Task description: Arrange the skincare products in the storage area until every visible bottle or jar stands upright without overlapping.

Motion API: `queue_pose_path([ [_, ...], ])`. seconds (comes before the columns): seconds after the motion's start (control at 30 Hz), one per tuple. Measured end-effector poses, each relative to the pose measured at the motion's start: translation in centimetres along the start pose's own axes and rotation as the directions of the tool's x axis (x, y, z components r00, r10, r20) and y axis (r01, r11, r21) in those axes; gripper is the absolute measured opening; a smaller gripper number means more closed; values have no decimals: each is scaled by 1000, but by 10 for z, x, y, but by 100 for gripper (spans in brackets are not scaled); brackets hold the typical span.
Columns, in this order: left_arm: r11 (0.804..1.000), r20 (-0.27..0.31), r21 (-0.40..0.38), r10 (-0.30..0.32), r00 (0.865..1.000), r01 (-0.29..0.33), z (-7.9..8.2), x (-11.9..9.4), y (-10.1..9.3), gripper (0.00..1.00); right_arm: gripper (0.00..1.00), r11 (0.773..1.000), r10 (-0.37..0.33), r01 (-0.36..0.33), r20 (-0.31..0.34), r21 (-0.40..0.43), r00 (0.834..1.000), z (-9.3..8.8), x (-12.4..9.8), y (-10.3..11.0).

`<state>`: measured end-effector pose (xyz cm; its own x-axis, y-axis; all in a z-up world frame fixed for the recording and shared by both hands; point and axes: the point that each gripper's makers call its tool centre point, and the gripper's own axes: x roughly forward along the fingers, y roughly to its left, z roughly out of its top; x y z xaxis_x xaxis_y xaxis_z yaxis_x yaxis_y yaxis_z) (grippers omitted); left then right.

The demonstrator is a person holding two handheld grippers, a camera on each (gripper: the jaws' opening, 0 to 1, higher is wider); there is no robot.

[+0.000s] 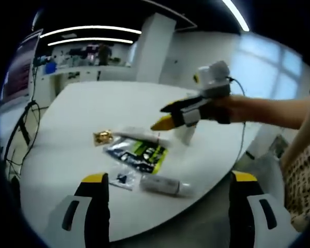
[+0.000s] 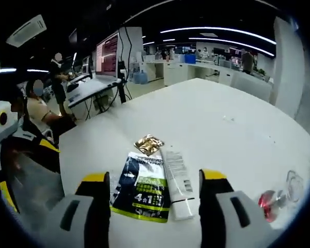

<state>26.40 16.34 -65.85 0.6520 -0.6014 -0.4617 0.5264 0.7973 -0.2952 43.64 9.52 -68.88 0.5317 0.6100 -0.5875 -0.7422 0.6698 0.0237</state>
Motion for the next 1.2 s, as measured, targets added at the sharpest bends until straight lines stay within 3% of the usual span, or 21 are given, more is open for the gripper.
queue_pose_path([
  [0.33, 1000, -10, -20, 12, 1000, -13, -2, 0, 4, 94, 64, 1000, 1, -2, -71, -17, 997, -8, 40, -10],
  [0.53, 999, -14, -35, 19, 1000, -20, -3, 1, 6, 93, 63, 1000, -26, 23, -163, -15, 986, -29, 58, -22],
  [0.83, 999, -30, -48, 17, 999, -18, -5, 2, 6, 92, 56, 999, -29, 22, -222, -36, 975, -41, 83, -36],
  [1.13, 998, -39, -59, 19, 999, -21, -6, 3, 7, 92, 47, 1000, -28, 23, -243, -20, 970, -48, 87, -40],
  [1.2, 998, -38, -62, 19, 999, -21, -6, 3, 7, 91, 38, 1000, -21, 17, -241, -17, 970, -47, 86, -37],
])
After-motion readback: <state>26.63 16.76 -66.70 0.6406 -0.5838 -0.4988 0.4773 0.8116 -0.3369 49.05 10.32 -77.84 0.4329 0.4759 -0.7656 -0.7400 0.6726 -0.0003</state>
